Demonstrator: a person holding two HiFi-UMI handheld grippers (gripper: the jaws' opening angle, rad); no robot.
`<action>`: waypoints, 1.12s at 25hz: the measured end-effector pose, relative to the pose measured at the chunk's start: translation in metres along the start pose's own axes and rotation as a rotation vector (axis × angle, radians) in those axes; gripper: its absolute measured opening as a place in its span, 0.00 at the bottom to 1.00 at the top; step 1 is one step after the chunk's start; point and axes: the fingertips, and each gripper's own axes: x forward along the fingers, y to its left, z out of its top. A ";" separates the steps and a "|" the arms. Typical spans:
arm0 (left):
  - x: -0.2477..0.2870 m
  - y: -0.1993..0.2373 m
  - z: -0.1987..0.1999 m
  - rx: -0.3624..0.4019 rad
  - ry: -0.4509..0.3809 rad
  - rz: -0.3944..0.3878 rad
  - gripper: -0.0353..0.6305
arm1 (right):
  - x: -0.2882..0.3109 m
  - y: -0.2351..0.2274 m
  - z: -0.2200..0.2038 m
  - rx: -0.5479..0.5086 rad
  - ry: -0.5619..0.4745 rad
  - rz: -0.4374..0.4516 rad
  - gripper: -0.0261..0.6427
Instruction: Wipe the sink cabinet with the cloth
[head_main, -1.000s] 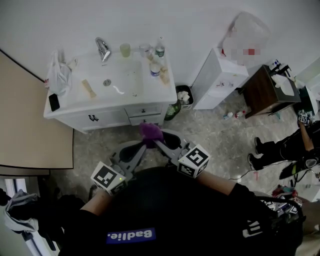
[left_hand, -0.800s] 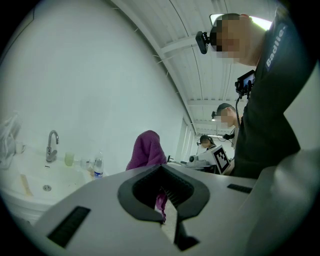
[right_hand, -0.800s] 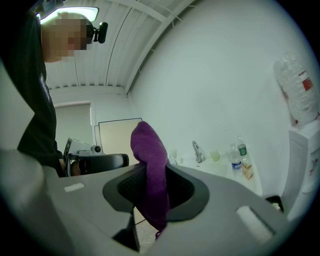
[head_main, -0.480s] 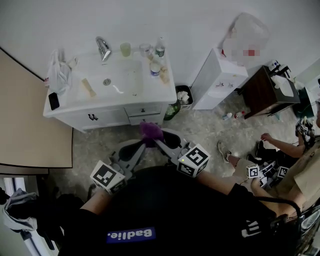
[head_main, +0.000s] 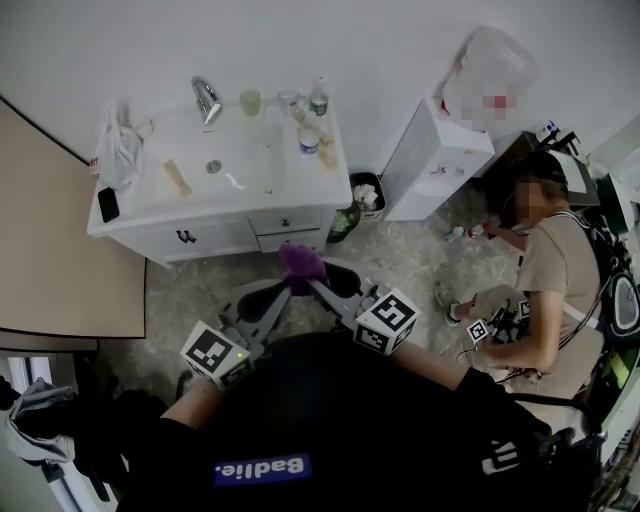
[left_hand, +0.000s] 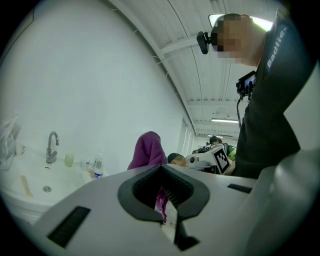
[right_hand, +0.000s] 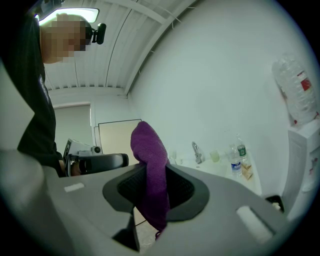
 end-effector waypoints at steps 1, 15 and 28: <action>0.000 0.000 0.000 0.001 -0.001 0.001 0.06 | 0.000 0.000 0.000 0.004 -0.002 0.000 0.19; -0.002 -0.002 0.000 0.002 0.010 0.000 0.06 | -0.001 0.007 -0.001 -0.018 0.009 0.002 0.19; 0.000 -0.013 -0.006 0.006 0.015 -0.023 0.06 | -0.010 0.007 -0.004 -0.014 0.009 -0.009 0.19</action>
